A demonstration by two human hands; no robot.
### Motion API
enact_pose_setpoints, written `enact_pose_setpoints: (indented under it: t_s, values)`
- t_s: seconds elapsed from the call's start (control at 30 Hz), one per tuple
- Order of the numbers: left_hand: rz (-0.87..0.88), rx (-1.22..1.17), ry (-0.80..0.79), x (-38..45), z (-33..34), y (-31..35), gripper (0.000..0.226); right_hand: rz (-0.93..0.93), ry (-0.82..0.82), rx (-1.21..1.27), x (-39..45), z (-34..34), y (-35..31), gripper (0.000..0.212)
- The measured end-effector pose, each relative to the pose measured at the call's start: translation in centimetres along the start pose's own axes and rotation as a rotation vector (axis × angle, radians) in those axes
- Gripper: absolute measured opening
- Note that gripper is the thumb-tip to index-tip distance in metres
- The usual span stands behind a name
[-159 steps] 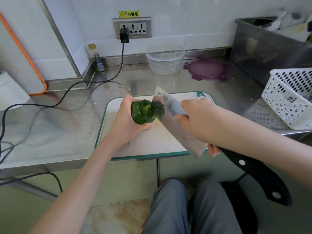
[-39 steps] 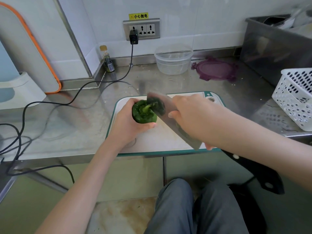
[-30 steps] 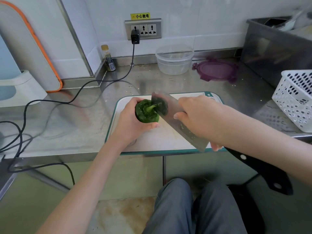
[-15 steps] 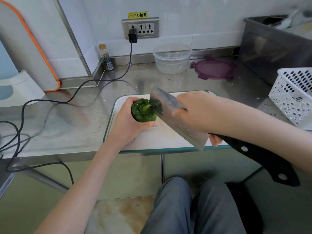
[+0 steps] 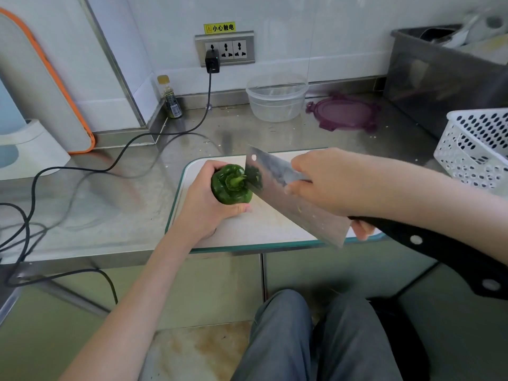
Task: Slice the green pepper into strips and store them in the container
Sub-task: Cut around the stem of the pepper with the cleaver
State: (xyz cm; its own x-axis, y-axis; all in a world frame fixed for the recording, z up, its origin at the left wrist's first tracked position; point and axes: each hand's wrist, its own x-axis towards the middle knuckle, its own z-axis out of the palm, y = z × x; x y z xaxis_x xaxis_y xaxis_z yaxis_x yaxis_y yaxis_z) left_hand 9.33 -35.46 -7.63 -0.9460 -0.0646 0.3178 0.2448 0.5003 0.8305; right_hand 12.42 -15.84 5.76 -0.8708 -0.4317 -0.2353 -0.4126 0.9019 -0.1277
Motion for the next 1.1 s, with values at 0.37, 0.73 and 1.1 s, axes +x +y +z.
enact_pose_setpoints:
  t_s: [0.37,0.73,1.1]
  values:
    - [0.006,-0.032,0.008,-0.2,0.0,-0.4,0.072,-0.004,0.04,-0.018,0.4,-0.9,-0.6,0.042]
    - [0.016,0.001,-0.008,0.0,0.0,-0.5,0.072,-0.025,0.113,-0.082,0.6,1.3,-1.0,0.02]
    - [-0.028,-0.015,0.018,0.1,0.1,-0.7,0.073,-0.018,0.032,0.026,1.5,0.7,-1.4,0.023]
